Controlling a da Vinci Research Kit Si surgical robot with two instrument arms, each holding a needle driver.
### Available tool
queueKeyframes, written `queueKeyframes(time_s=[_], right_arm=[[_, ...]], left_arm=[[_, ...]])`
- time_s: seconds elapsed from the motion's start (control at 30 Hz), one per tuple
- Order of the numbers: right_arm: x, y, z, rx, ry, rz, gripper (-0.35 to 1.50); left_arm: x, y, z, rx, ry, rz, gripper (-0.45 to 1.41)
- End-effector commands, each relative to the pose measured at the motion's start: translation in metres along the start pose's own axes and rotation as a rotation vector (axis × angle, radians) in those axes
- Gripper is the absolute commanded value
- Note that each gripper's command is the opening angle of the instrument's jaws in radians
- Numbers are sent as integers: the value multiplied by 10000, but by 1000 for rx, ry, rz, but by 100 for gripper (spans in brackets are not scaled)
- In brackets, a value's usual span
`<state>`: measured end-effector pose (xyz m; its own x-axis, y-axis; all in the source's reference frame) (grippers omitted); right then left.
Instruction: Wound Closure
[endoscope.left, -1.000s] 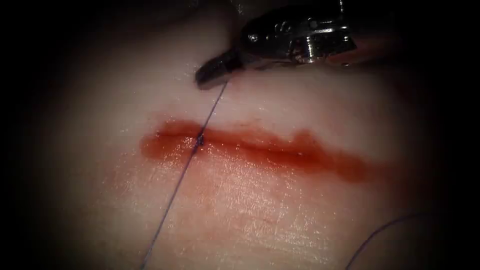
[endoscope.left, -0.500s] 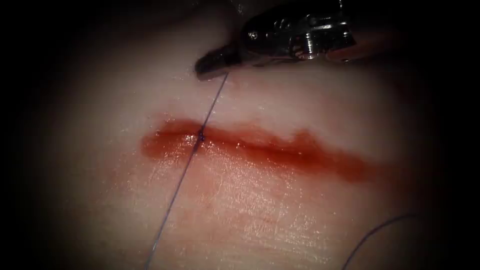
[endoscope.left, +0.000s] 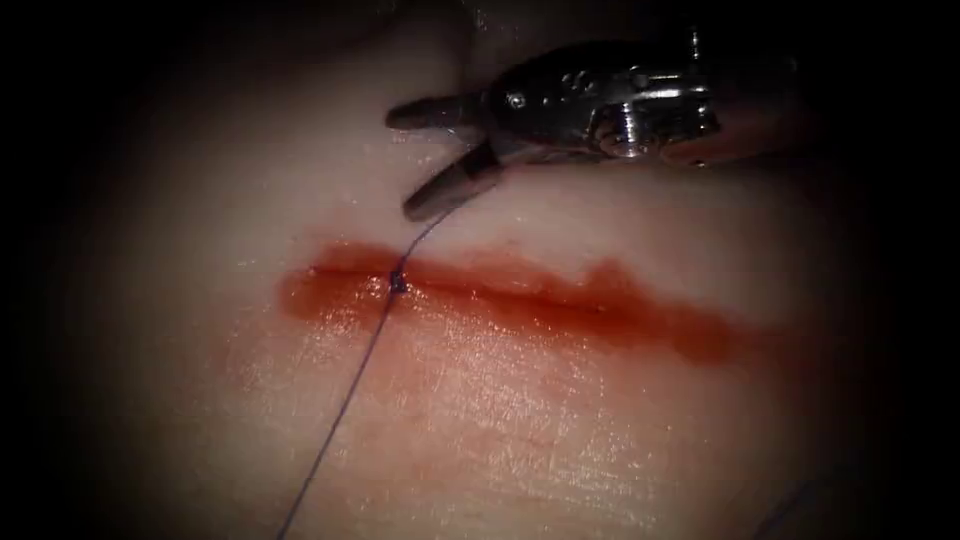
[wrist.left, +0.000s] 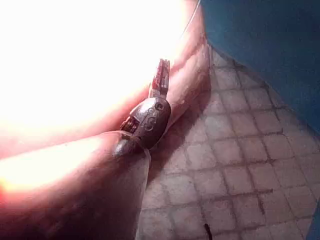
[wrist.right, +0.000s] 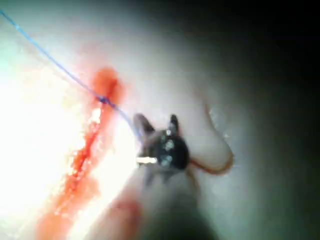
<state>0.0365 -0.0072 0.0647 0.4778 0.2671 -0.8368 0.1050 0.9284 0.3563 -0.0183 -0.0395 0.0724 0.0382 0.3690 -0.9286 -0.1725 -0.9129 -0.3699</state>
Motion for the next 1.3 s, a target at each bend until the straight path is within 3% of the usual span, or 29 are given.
queueKeyframes(time_s=[0.03, 0.23, 0.43, 0.53, 0.67, 0.83, 1.0, 1.13, 1.3], right_arm=[[3, -9, -14, -54, 29, 43, 126], [18, -24, -62, -141, 45, 135, 126], [41, -43, -84, -249, 96, 211, 123], [50, -54, -79, -258, 122, 220, 123], [72, -76, -44, -261, 151, 232, 123], [85, -90, 16, -254, 174, 206, 103], [64, -95, 85, -232, 145, 162, 103], [52, -107, 113, -200, 138, 130, 101], [50, -116, 121, -168, 140, 116, 100]], left_arm=[[7, 1, 2, 13, -5, 8, -45], [49, -32, 2, 31, -17, 70, -45], [80, -73, 8, 38, -33, 107, -45], [88, -86, 11, 38, -39, 120, -45], [101, -114, 19, 39, -52, 141, -45], [103, -138, 32, 37, -79, 161, -45], [101, -163, 38, 34, -120, 191, -45], [102, -189, 40, 38, -133, 211, -45], [110, -210, 56, 39, -131, 225, -45]])
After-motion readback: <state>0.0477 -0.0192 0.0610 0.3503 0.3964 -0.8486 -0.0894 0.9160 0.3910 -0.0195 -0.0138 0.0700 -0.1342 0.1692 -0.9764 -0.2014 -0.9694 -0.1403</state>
